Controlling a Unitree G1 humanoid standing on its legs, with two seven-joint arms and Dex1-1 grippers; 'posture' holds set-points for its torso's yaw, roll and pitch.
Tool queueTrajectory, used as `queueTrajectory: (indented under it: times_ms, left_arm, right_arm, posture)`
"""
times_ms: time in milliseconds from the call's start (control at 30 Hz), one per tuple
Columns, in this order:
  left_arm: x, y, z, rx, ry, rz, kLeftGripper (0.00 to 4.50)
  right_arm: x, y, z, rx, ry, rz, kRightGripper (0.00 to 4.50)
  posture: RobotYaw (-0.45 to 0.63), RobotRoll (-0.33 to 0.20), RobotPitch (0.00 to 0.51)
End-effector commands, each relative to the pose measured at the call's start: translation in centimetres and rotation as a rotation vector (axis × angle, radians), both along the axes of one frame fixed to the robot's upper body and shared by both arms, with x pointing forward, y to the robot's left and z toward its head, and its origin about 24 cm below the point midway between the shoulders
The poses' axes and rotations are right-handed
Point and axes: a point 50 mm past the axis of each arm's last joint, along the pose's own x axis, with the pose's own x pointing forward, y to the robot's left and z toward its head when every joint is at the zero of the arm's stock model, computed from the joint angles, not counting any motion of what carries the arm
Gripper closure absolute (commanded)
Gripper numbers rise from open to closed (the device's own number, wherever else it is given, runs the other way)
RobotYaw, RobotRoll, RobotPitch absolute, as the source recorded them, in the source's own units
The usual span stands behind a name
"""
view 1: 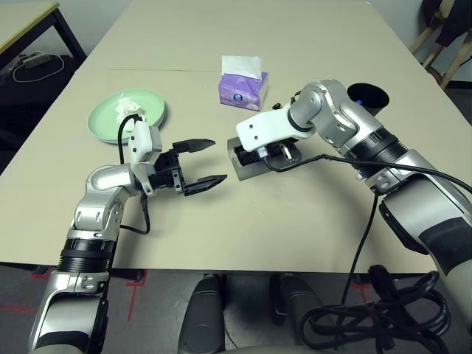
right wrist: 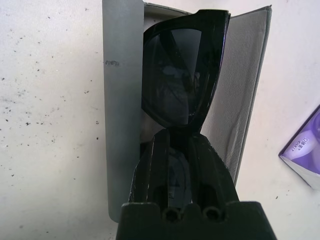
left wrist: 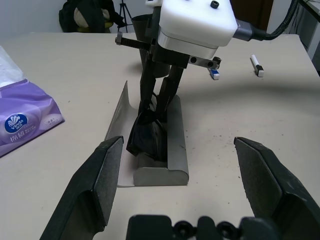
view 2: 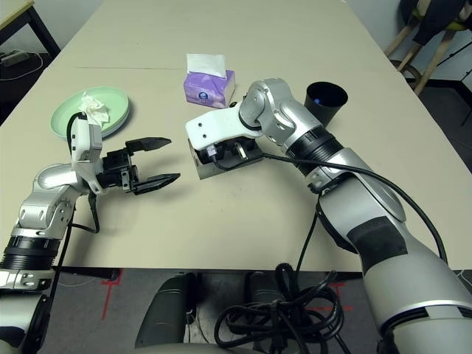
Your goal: Organize and tidy the items on the table.
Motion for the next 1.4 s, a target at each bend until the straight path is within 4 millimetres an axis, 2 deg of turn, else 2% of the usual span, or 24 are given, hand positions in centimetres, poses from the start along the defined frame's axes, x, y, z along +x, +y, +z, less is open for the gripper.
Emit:
queueTrajectory:
  times_ms: [33,467,767,800,900,1100,1400]
  left_arm:
    - [-0.3,-0.2,0.2,-0.009,-0.012,-0.012,0.00]
    - [-0.1,-0.3,0.1,-0.014,-0.019,-0.008,0.00]
    - [0.0,-0.2,0.1,-0.012,-0.020,-0.008,0.00]
    - [0.0,-0.2,0.1,-0.011,-0.019,-0.007,0.00]
    - [0.0,-0.1,0.1,-0.009,-0.018,-0.006,0.00]
    - [0.2,-0.1,0.2,-0.005,-0.016,-0.009,0.00]
    - [0.7,0.0,0.1,0.026,0.005,-0.044,0.00]
  right_arm:
    - [-0.1,0.0,-0.4,-0.011,0.019,0.004,4.07]
    - [0.2,-1.4,-0.5,-0.063,0.028,-0.013,4.07]
    - [0.2,-1.4,-0.6,-0.066,0.028,-0.013,4.07]
    - [0.2,-1.4,-0.6,-0.065,0.028,-0.013,3.33]
    - [0.1,-1.3,-0.4,-0.051,0.031,-0.015,2.38]
    - [-0.1,-1.4,0.5,0.014,0.032,-0.032,0.05]
    - [-1.4,-3.3,2.0,0.163,0.037,-0.110,0.02]
  posture:
    - [0.19,0.000,0.137]
    - [0.18,0.000,0.130]
    - [0.18,0.000,0.129]
    - [0.18,0.000,0.129]
    - [0.18,0.000,0.125]
    - [0.17,0.000,0.124]
    - [0.11,0.000,0.136]
